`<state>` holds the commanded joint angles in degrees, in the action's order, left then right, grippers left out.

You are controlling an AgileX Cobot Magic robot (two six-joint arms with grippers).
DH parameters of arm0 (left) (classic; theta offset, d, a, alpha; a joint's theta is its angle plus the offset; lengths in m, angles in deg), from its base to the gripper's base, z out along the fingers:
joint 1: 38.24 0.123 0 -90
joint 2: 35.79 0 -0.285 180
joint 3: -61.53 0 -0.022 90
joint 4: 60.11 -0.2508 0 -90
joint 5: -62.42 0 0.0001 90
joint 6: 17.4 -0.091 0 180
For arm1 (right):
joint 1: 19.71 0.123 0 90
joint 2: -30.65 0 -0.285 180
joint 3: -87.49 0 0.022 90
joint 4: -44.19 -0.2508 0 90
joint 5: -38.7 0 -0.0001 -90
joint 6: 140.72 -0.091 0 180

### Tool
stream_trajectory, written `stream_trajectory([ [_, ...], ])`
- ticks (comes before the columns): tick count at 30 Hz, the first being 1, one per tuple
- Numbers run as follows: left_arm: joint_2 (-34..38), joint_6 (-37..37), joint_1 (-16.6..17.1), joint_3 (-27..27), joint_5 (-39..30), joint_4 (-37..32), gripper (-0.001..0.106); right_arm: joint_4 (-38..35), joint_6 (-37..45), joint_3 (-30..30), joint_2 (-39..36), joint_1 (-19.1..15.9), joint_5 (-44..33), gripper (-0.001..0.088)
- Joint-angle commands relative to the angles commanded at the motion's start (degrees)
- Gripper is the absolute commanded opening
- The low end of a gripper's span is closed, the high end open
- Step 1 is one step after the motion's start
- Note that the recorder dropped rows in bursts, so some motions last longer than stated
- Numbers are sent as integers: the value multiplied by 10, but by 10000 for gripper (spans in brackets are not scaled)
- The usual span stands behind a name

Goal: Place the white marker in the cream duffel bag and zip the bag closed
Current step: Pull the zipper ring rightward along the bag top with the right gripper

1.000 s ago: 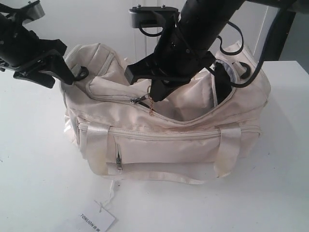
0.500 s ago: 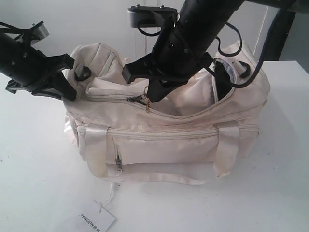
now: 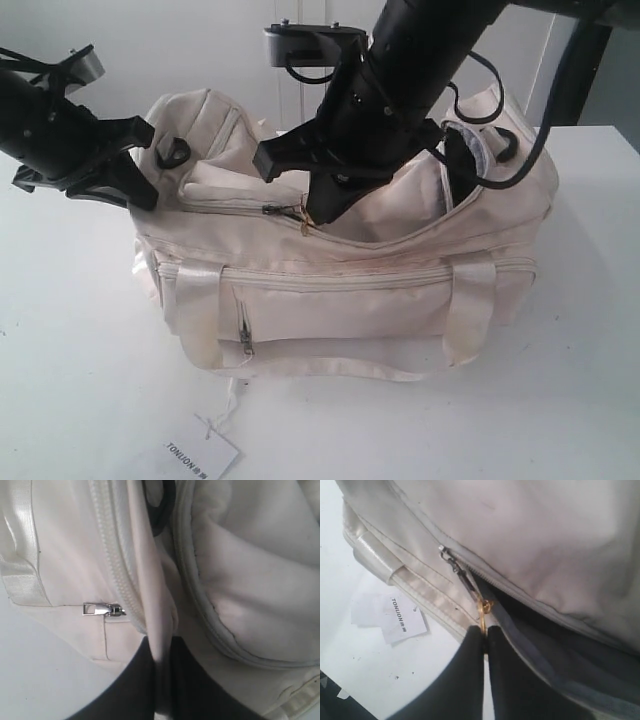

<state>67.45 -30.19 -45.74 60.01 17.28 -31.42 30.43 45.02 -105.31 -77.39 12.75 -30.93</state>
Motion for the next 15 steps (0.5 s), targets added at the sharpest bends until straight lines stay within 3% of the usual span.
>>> stream_trajectory([
  [5, 0, 0, 0, 0, 0, -12, 0, -1, 0, 37, 17, -12, 13, 0],
  [15, 0, 0, 0, 0, 1, -29, 0, -7, 1, 70, 70, -69, 31, 0],
])
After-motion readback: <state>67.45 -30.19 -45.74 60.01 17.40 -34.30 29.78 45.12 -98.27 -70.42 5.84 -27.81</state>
